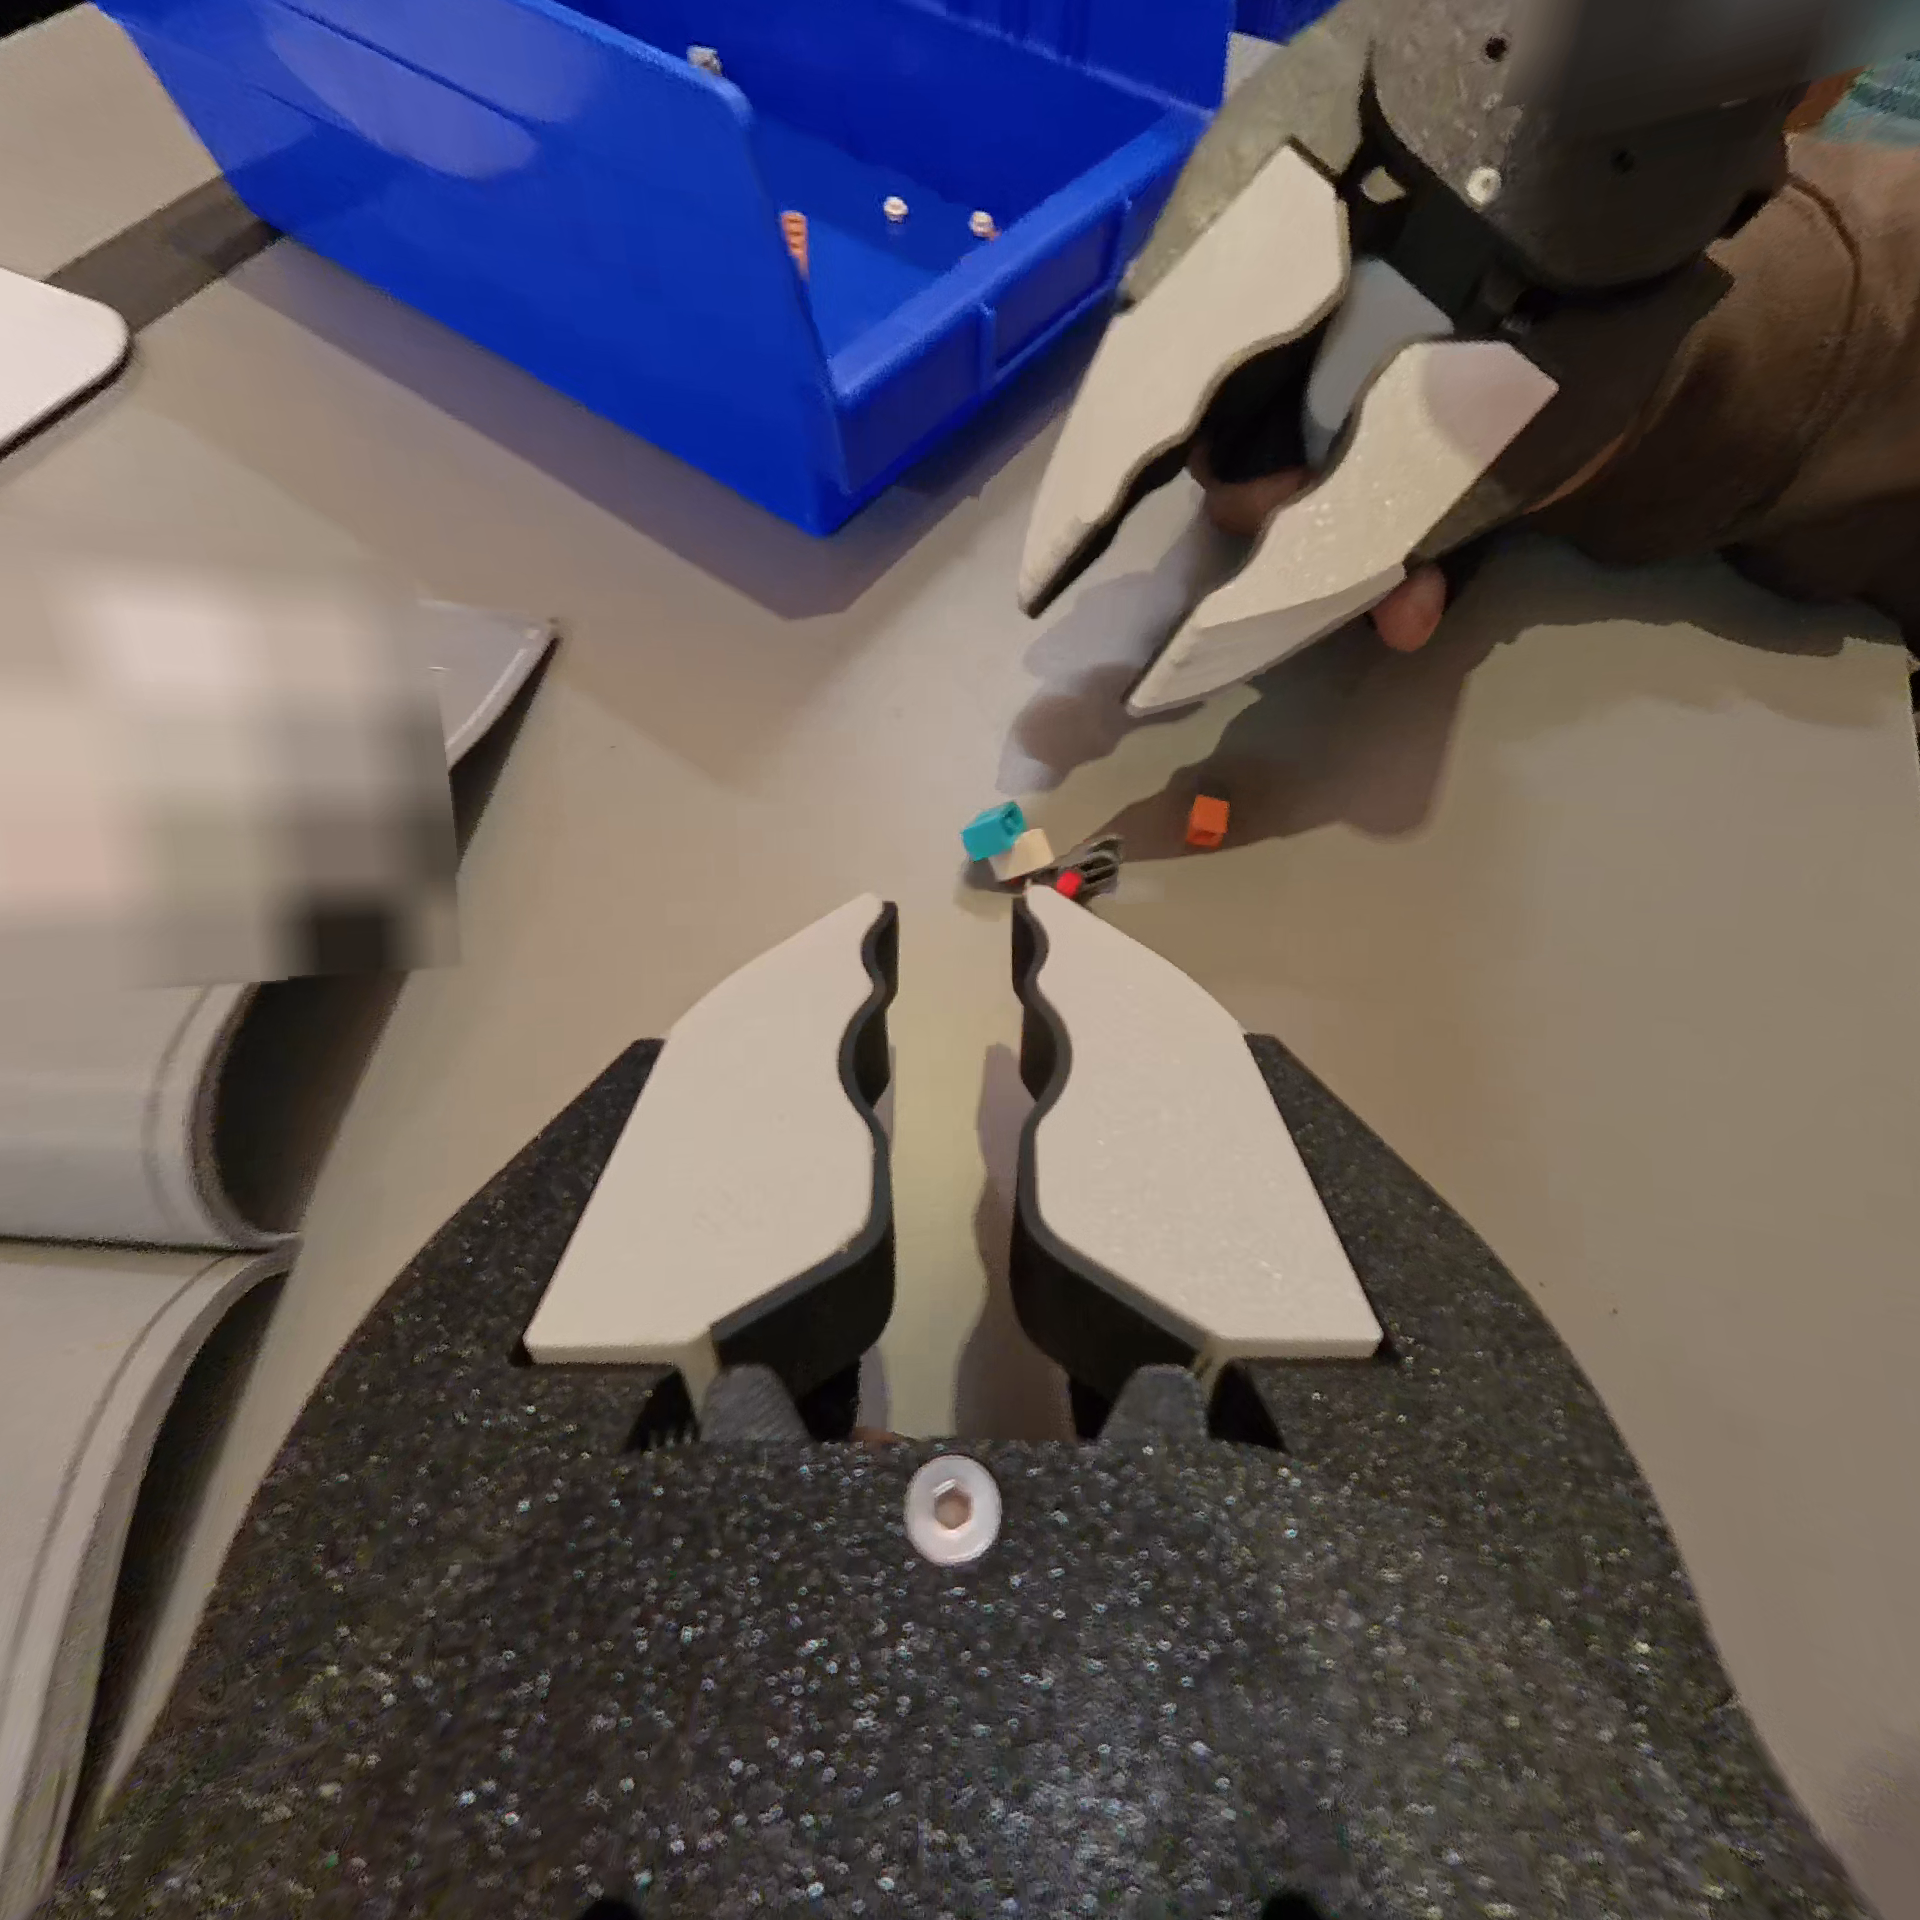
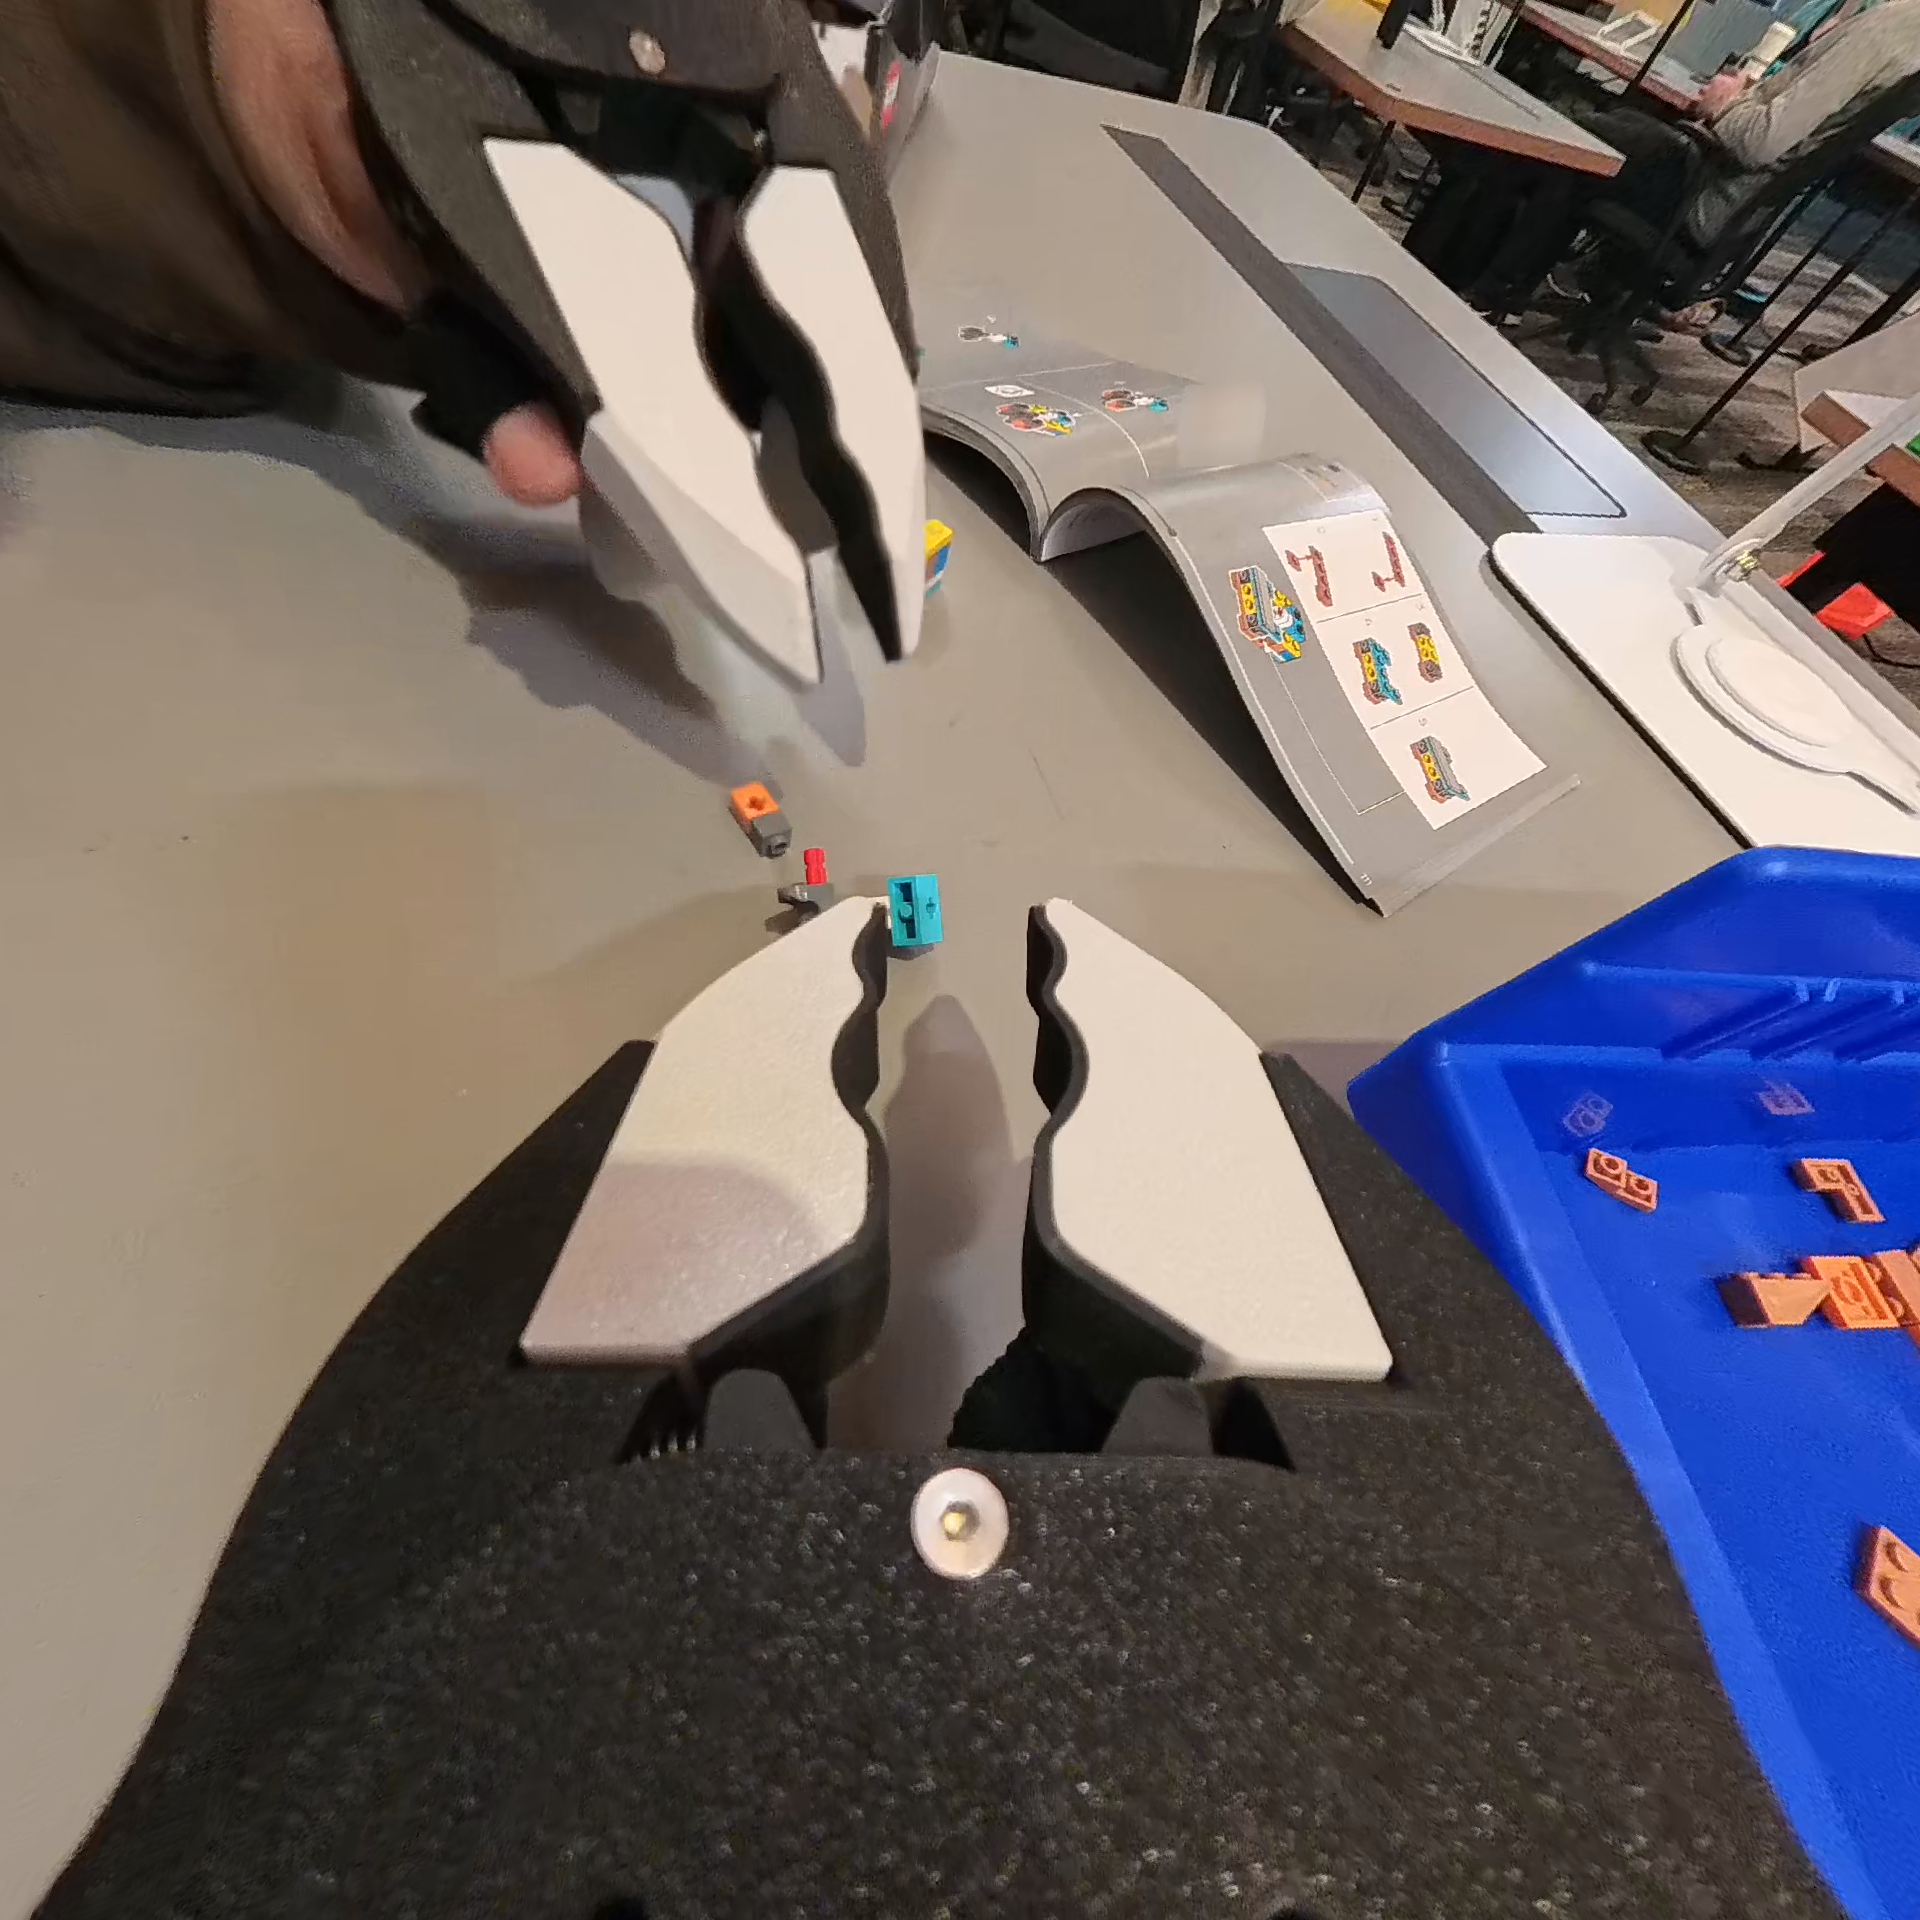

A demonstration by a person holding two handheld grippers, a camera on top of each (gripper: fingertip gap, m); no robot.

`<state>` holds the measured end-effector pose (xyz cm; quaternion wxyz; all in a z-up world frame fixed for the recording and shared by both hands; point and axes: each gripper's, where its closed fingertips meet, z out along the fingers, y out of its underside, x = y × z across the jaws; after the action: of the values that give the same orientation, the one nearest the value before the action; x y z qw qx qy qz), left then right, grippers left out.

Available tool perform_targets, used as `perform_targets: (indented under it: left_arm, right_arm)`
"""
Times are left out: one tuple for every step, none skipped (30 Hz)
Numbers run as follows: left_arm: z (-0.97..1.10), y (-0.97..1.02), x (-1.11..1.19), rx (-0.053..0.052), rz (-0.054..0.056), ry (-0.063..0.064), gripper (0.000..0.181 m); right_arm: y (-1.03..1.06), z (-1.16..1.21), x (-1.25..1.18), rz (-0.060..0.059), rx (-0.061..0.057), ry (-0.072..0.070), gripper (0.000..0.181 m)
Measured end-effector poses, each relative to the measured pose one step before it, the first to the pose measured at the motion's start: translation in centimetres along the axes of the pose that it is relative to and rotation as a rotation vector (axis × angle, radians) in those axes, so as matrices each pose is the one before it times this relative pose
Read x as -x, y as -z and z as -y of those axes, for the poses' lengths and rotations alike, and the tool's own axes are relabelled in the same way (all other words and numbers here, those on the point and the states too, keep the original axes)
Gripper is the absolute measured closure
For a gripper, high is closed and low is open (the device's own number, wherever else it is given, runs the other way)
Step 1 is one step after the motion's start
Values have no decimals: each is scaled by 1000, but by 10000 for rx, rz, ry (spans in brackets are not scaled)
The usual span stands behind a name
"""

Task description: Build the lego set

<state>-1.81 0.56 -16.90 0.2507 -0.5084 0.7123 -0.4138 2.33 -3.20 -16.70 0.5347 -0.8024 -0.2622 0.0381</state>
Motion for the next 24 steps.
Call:
perform_targets:
  left_arm:
    - [89,338,399,-13,52,98,160]
    - [-86,241,163,96,-82,85,160]
    - [-324,93,-50,244,-174,23,160]
    - [-375,-31,-64,270,-92,-64,160]
    - [-218,-117,-17,145,35,-118,160]
    - [-200,-189,-156,138,-13,-128,160]
    - [-277,-258,-319,199,-103,-94,160]
    - [-246,-271,-356,179,-119,-85,160]
    - [-222,-282,-351,161,-102,-122,160]
    - [-239,-281,-336,172,-80,-146,160]
    - [-188,-259,-261,145,-39,-120,160]
    - [-121,-242,-156,99,17,-83,160]
    - [-86,-201,-100,83,33,-80,160]
    - [-72,-177,-90,77,30,-83,160]
    - [-41,-147,-41,57,47,-69,160]
    - [-16,-130,3,41,76,-61,160]
    - [-48,-120,-8,58,66,-82,160]
    - [-76,-113,-29,76,61,-94,160]
    - [-81,-104,-31,78,62,-99,160]
    - [-57,-84,-43,59,59,-107,160]
    - [-70,-73,-55,68,47,-100,160]
    - [-55,-53,-11,61,68,-87,160]
    - [-29,-39,2,42,68,-86,160]
    - [-25,-30,-15,45,45,-71,160]
  right_arm:
    - [-9,-5,-8,1,6,-12,156]
    - [9,3,-8,0,1,-4,156]
    - [-13,-8,7,1,5,2,156]
    - [-9,-17,17,6,14,7,156]
    - [-22,-18,12,10,20,9,156]
    - [-22,-25,30,11,19,8,156]
    - [-10,-16,19,8,14,8,156]
    - [-16,-14,4,5,11,5,156]
    - [-4,-8,8,2,11,-1,156]
    - [-13,-18,-2,0,12,-7,156]
    - [-13,-10,-14,2,12,-8,156]
    - [-18,-18,-8,3,11,-11,156]
    - [-15,-8,-8,1,10,-18,156]
    - [-2,2,-6,6,4,-20,156]
    - [-13,-8,-10,7,7,-17,156]
    - [-21,-24,-10,5,19,-13,156]
    - [-24,-21,-3,6,19,-9,156]
    - [-25,-20,-4,7,18,-5,156]
    - [-21,-17,6,5,17,-3,156]
    - [-14,-10,-8,2,15,-6,156]
    - [-12,-18,-2,0,12,-7,156]
    - [-9,-5,-15,-1,6,-5,156]
    - [0,1,2,0,-1,-3,156]
    - [2,-1,-9,-2,-2,-2,156]
